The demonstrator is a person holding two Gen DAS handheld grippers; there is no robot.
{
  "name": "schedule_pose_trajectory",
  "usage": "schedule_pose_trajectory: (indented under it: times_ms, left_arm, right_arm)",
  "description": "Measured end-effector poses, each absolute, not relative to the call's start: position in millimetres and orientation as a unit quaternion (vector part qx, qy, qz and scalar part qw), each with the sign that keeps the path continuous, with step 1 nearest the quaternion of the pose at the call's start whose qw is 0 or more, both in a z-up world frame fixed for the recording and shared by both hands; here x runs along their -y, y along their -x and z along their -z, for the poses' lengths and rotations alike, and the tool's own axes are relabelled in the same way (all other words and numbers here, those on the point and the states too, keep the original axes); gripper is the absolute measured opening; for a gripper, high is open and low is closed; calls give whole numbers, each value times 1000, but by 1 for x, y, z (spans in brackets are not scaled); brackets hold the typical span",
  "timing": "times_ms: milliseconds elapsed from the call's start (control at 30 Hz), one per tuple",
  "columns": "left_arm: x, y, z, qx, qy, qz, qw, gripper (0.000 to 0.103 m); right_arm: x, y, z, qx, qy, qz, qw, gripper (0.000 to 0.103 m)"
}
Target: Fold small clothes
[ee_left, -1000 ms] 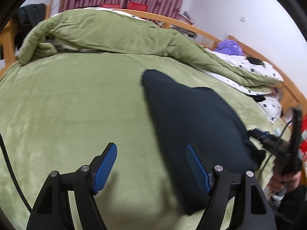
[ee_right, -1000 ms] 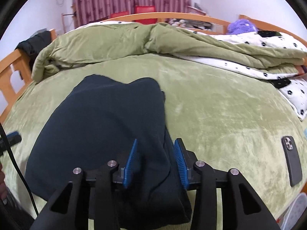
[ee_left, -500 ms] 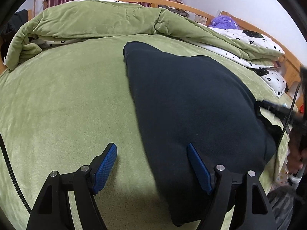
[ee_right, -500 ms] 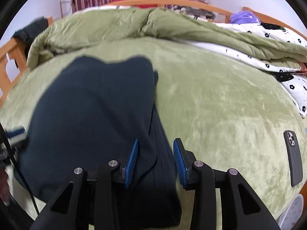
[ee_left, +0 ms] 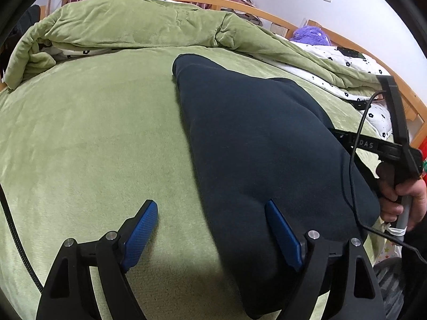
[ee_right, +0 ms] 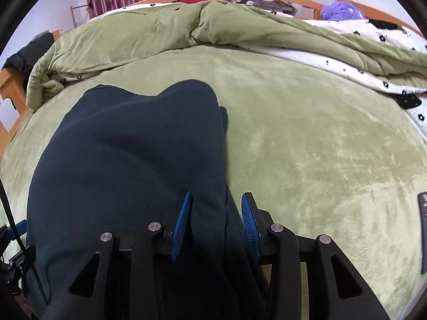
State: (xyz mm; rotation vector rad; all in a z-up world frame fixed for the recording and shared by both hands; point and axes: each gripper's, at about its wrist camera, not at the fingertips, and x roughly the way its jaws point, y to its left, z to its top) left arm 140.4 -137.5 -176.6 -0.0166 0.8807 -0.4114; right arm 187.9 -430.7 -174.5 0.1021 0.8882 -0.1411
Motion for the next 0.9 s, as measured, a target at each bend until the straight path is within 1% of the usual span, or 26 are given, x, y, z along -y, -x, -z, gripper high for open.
schedule_pose_trajectory:
  times_ms: [100,200,300,467,533,567,667,700,733,833,900]
  left_arm:
    - [135,-140,175,-424,16,196,884,84]
    - [133,-137,170,-424,21,192,885,83]
    - [131,-130,162,-419,15,183,889,81]
    - [125,-106,138,-398,-4,166,902,81]
    - [120,-94,124,-387,-6,159,908,81]
    - [119,-90,119,-384,-7,157,910,81]
    - [110,-74,100,-376,-6,147,915,83]
    - [107,-68,93,-374,-6,144,916,85]
    - [104,-63,86,-372,-5,142,917,85]
    - [94,-47,70,-366,0,138,920,85]
    - [89,-39,60,-363,3,137,921,85]
  right_arm:
    - [433,-177,167,-422,-55,75,902,38]
    - [436,-159,158,-414,-55,85,905,42]
    - [440,-139,146,-409,-62,90,906,42]
    - [434,-100,125,-411,-76,84,905,43]
    - [429,-85,118,-412,-77,84,904,51]
    - [425,-77,113,-407,-77,85,906,54]
    - [416,-53,99,-393,-70,87,913,71]
    - [411,-44,92,-384,-65,89,917,78]
    - [406,-35,86,-375,-57,92,921,83]
    - [393,-13,71,-361,-41,97,927,90]
    - [384,5,61,-352,-38,95,930,93]
